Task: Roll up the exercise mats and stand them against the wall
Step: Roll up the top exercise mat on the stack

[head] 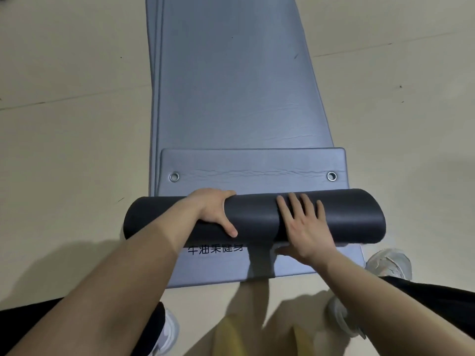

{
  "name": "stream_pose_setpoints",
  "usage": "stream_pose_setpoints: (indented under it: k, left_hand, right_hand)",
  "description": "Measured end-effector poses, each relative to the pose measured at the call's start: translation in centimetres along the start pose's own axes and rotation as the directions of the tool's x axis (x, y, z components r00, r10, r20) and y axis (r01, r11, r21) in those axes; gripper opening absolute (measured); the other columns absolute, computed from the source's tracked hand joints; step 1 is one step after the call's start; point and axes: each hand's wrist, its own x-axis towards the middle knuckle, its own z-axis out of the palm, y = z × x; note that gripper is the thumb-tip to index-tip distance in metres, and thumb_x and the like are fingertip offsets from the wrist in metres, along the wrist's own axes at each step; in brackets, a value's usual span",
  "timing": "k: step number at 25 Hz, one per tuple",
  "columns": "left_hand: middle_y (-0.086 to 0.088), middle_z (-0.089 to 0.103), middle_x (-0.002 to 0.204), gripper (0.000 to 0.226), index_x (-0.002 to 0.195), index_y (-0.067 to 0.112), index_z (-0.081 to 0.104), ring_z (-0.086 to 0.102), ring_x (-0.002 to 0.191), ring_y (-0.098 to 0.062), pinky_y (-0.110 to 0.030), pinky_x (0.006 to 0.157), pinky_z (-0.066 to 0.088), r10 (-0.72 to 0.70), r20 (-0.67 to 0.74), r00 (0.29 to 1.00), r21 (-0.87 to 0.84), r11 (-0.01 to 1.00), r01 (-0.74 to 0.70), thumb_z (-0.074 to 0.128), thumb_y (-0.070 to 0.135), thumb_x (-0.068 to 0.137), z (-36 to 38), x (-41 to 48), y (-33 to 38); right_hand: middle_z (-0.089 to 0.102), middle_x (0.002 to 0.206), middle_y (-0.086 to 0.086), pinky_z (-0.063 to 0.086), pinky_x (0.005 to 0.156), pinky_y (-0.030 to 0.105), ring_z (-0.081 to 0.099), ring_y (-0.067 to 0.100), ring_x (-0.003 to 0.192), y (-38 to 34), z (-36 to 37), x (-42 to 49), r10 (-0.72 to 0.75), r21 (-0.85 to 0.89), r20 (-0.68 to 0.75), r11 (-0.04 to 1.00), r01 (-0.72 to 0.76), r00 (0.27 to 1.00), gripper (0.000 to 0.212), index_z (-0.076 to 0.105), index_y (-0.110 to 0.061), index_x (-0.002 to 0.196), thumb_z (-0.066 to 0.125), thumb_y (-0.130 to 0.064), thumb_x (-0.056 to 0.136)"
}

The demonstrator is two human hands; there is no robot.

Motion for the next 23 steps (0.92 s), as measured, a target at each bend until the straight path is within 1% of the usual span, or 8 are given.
stream_pose_setpoints:
  k: [2,3,6,9,11,14,19,23]
  left_hand:
    - [0.005,0.05,0.152,0.123,0.155,0.038,0.031,0.049,0.135,-0.026,-0.044,0.111,0.039,-0.038,-0.047,0.998,-0.027,0.999,0.037,0.083,0.077,0.049,-0.6,-0.6,-0.2]
    - [0.005,0.049,0.153,0.114,0.154,0.038,0.034,0.046,0.138,-0.026,-0.047,0.114,0.033,-0.085,-0.175,0.981,-0.001,0.996,0.086,0.077,0.079,0.057,-0.2,-1.2,-0.1]
    - [-0.005,0.033,0.163,0.083,0.157,0.031,0.028,0.029,0.149,-0.032,-0.058,0.121,0.015,-0.031,-0.591,0.806,0.214,0.957,0.194,0.05,0.072,0.089,3.5,-2.9,1.4]
    - [-0.01,-0.014,0.169,0.126,0.16,0.028,-0.012,-0.011,0.155,-0.04,-0.062,0.12,-0.004,-0.062,-0.513,0.856,0.21,0.958,0.195,0.055,0.087,0.072,3.9,-0.5,2.4]
    - [-0.009,-0.01,0.17,0.135,0.159,0.032,-0.013,-0.013,0.155,-0.036,-0.06,0.123,-0.003,-0.071,-0.497,0.865,0.168,0.97,0.176,0.063,0.088,0.064,1.1,2.9,1.2]
    - [-0.004,0.005,0.171,0.122,0.161,0.034,0.001,-0.002,0.157,-0.029,-0.052,0.125,-0.001,-0.02,-0.487,0.873,0.118,0.989,0.088,0.061,0.086,0.069,-2.7,5.8,-1.4]
    - [-0.006,0.018,0.169,0.084,0.159,0.025,0.027,0.007,0.157,-0.029,-0.054,0.124,0.001,-0.266,-0.734,0.625,-0.225,0.963,0.145,0.038,0.073,0.091,0.9,6.0,-1.3]
    - [-0.004,0.009,0.171,0.076,0.16,0.028,0.022,-0.001,0.157,-0.027,-0.06,0.122,0.005,-0.331,-0.712,0.619,-0.258,0.943,0.208,0.032,0.068,0.096,0.5,4.9,-4.3]
  right_hand:
    - [0.013,0.17,0.015,0.012,0.12,0.066,0.011,0.042,0.155,-0.5,0.7,0.1,0.01,0.012,-0.002,1.0,-0.01,1.0,0.142,0.0,-0.02,0.165,0.079,-0.078,0.062]
    - [0.014,0.169,0.014,0.012,0.12,0.065,0.01,0.04,0.155,-0.1,0.1,1.3,-0.005,0.04,-0.004,0.999,0.006,1.0,0.142,0.001,-0.022,0.164,0.08,-0.078,0.06]
    - [0.02,0.166,0.01,0.013,0.122,0.061,0.013,0.034,0.154,2.3,-4.2,6.1,-0.063,0.125,-0.041,0.99,0.067,0.997,0.137,0.011,-0.031,0.16,0.08,-0.08,0.053]
    - [0.026,0.163,0.012,0.01,0.122,0.062,0.018,0.037,0.153,3.7,-5.8,8.0,-0.039,0.108,-0.193,0.992,0.061,0.98,0.122,0.024,-0.032,0.158,0.077,-0.082,0.059]
    - [0.022,0.165,0.013,0.009,0.121,0.064,0.016,0.041,0.154,4.1,-4.5,8.3,-0.036,0.013,-0.202,0.999,0.039,0.979,0.133,0.015,-0.031,0.161,0.074,-0.087,0.056]
    - [0.022,0.165,0.017,0.016,0.118,0.066,0.02,0.044,0.151,5.5,-4.5,11.7,-0.001,-0.079,-0.119,0.997,-0.009,0.993,0.152,-0.005,-0.039,0.161,0.073,-0.093,0.042]
    - [0.053,0.142,0.003,0.042,0.106,0.055,0.052,0.035,0.127,7.4,-9.3,17.5,-0.062,-0.002,0.055,0.998,0.062,0.997,0.142,0.012,-0.048,0.152,0.069,-0.098,0.032]
    - [0.062,0.134,0.0,0.05,0.102,0.05,0.058,0.035,0.123,4.3,-9.6,17.3,-0.054,0.174,0.206,0.985,0.017,0.977,0.142,0.024,-0.046,0.151,0.067,-0.1,0.026]
